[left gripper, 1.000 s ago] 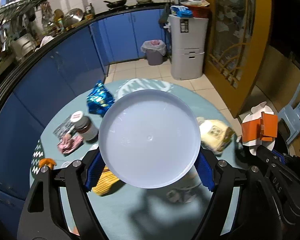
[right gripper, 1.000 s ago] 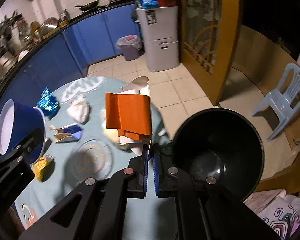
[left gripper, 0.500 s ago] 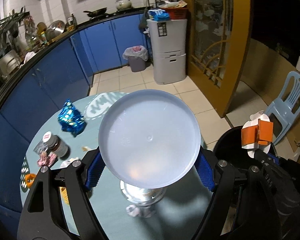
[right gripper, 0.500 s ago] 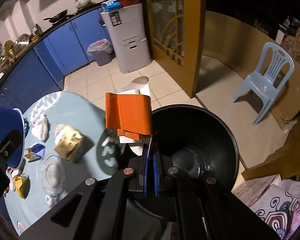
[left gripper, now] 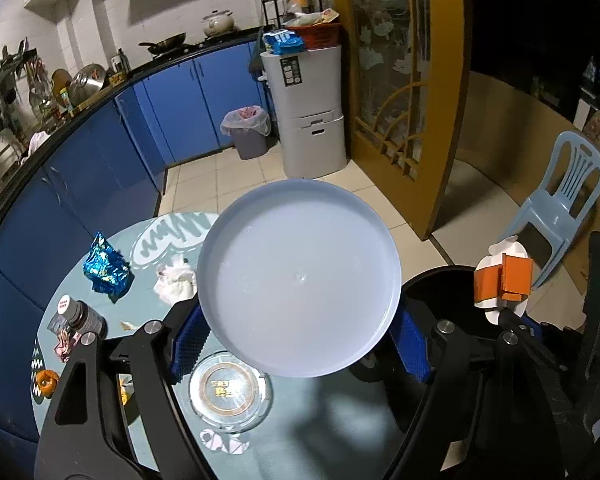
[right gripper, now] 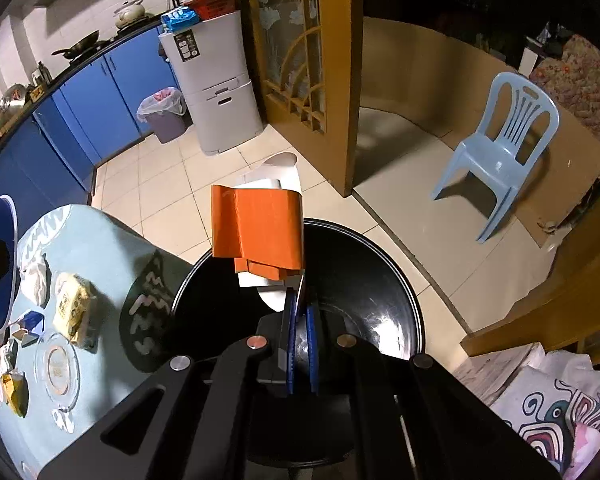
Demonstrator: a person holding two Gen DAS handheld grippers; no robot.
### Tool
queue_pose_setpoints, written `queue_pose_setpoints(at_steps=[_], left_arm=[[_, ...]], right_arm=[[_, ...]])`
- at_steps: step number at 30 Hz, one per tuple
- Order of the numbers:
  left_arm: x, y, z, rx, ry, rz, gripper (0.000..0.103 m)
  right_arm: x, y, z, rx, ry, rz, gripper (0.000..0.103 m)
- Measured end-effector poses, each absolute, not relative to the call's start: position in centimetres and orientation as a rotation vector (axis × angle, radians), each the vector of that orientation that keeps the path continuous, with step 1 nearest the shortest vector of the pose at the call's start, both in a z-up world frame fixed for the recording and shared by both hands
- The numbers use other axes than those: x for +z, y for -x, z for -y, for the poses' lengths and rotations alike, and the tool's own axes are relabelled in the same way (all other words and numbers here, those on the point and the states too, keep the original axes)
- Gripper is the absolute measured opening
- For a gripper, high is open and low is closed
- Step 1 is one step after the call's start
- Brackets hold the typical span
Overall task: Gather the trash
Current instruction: 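Carry the orange box and blue cup over the black trash bin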
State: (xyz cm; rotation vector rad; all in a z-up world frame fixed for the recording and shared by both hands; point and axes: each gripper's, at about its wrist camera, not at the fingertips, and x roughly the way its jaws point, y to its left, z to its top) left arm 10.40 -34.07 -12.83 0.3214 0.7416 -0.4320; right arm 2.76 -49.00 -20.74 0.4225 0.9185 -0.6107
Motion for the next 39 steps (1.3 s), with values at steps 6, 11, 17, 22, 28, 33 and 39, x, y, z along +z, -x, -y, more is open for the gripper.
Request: queue_pose_setpoints(at_steps=[6,11,17,22,28,33,39], left_arm=[[-12.8,-9.8,35.3,-0.443,-0.332,-0.732,0.078],[-12.8,-9.6,35.9,-0.447,-0.331,-0.732,0.078],[-12.7,-9.4,36.2,-0.449,-0.332,-0.730,0.078],[-12.7,-9.3,36.3,-0.453,-0.330,-0.731,0.078],[-12.5,-9.0,37.1,-0.479,-0.330,-0.733,0.078],[-12.4,-8.4,38.7,-0.521,-0.333,-0.728,0.080],[-12.2,-7.5,40.6,-0.555,-0.339,-0.691,0.099]], right_arm=[[-21.4,-1.9,50.4,-0.592,-0.480,-0.919,0.008],[-21.7,-1.7,50.6,-0.559,-0.489,-0.911,0.008],[-22.2,-1.6,50.8,-0.545,-0.504,-0.932,0.008],[-22.2,-1.1,50.8,-0.543,-0.522,-0.923,0.008],[-22.2,-0.7,51.0,-0.559,-0.520,-0.917,0.008],[-22.1,0.4,52.0,-0.605,-0.548,-0.899,0.008],[-21.9,1.7,53.5,-0.651,-0.572,-0.890,0.008]])
